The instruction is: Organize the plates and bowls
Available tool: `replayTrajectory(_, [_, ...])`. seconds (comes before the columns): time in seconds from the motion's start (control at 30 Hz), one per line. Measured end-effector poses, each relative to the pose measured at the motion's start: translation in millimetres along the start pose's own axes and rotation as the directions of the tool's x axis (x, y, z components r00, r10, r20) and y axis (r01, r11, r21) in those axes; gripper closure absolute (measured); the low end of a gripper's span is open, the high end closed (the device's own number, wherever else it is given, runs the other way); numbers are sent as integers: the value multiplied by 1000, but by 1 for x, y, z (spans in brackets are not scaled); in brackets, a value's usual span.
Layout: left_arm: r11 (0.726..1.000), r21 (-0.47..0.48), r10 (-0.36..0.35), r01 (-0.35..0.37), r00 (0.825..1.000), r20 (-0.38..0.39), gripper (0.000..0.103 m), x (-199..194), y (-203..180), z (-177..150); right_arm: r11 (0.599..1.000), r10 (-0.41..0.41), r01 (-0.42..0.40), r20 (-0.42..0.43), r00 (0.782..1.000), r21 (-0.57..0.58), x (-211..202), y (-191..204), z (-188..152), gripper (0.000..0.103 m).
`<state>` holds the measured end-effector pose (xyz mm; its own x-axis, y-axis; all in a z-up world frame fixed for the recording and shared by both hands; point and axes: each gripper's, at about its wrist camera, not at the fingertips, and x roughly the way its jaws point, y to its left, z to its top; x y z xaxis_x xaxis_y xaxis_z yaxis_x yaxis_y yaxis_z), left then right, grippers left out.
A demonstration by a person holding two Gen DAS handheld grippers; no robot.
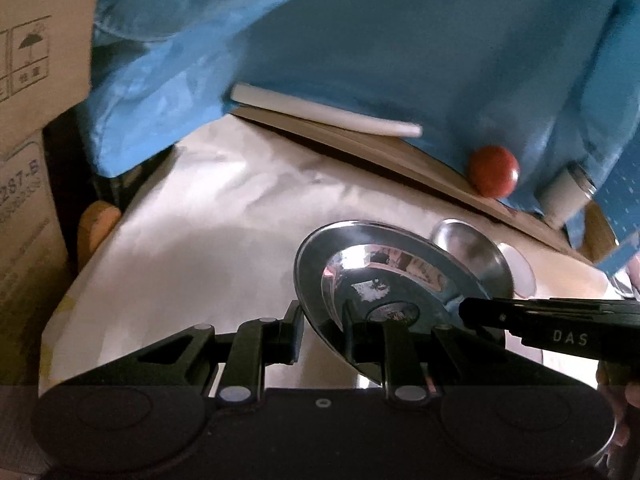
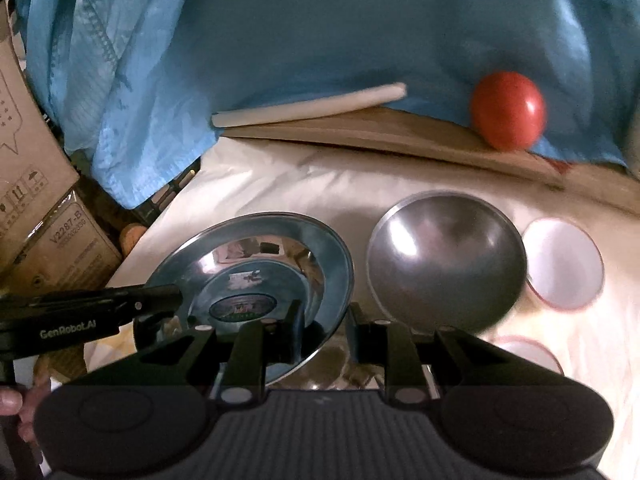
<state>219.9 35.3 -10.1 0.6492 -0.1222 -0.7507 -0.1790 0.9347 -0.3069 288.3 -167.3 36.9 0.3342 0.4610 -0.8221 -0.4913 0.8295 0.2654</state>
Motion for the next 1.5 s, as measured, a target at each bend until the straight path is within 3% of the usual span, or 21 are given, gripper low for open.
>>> replayTrajectory(0.6, [979,179,-85,97,994,-71,81,-6,-30,-24,994,-17,20,-25,1000,106,-30,-32,-42,76])
replayTrajectory(1.13, [962,247,-73,113,983,-167,80,4,-37,-36,986,-24,38,-89,996,161,-27,-38,-61,75])
replayTrajectory(1.5, [955,274,-65,114,981,-181,79,14,-41,-36,982,-37,54,-98,994,179,-23,-42,-63,75])
